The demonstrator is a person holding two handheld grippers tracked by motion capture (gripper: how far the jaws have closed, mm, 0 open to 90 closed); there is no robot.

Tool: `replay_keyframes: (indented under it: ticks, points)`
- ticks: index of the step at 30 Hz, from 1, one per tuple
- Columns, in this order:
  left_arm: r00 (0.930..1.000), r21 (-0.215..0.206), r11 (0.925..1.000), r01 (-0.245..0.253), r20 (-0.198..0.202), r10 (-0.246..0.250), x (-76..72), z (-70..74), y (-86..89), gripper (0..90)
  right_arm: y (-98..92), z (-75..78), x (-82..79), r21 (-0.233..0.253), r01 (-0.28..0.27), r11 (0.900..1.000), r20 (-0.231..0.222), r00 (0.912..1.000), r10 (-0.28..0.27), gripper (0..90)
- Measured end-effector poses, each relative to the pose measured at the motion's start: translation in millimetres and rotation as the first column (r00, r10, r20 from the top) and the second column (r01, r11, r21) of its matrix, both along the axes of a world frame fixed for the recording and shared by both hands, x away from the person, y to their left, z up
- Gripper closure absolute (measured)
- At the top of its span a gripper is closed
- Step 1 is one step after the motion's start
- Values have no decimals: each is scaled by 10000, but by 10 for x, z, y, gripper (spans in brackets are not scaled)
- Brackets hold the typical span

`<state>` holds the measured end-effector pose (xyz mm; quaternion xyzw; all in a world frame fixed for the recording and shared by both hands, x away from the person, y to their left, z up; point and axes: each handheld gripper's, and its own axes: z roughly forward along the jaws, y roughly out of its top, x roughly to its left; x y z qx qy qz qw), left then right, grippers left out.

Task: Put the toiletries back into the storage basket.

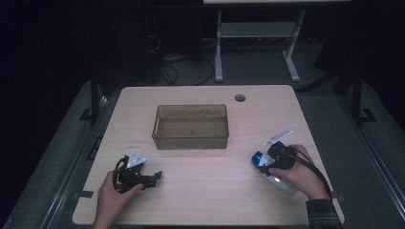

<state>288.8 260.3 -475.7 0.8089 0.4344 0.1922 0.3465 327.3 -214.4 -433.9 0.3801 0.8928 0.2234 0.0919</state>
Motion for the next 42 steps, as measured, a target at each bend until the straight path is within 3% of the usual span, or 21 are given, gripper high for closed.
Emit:
replay_keyframes:
  ticks: [12, 29, 35, 42]
  points:
    - [10000, 6, 10000, 2, -1, -2, 0, 0, 0, 126, 46, -145, 39, -281, -61, 9996, -511, 9987, 46, 289]
    - [10000, -19, 10000, -12, 7, 12, 0, -1, -2, 126, 61, -163, 42, -332, 97, 9994, -629, 9980, -118, 326]
    - [10000, 3, 10000, 0, 1, 0, 0, 0, 0, 125, 6, -139, 22, 202, 245, 9995, -727, 9971, -230, 329]
    - [10000, 22, 10000, 13, -5, -13, 0, 1, 2, 126, -84, -51, -43, 947, 472, 9944, -402, 9982, -436, 330]
